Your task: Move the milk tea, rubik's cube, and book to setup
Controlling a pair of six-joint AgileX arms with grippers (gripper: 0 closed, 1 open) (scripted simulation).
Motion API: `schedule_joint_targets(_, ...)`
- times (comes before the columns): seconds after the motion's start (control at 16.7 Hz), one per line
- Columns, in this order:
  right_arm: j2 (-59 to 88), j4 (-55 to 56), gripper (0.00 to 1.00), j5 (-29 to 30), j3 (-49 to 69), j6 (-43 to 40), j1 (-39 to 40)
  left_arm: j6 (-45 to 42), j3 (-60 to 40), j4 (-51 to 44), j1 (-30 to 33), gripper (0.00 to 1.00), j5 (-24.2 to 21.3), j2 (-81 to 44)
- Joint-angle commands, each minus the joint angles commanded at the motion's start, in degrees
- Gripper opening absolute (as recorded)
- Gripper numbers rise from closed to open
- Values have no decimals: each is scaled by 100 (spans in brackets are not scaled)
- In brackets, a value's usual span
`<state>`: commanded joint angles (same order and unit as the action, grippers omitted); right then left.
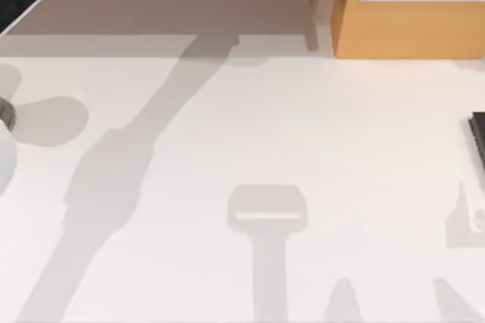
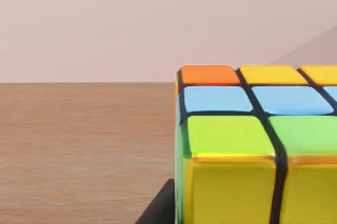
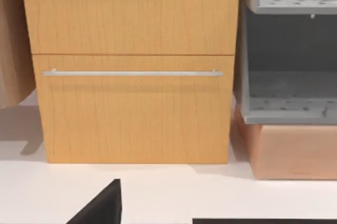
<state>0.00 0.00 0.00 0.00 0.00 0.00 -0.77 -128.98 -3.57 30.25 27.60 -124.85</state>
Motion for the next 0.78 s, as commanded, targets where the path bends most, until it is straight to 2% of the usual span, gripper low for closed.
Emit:
schedule_joint_targets(0.72, 0, 0, 100, 0, 0, 0, 0, 0, 0, 0, 0, 98, 0, 0)
schedule_joint_targets(0.78, 0, 0, 100, 0, 0, 0, 0, 0, 0, 0, 0, 100, 0, 0)
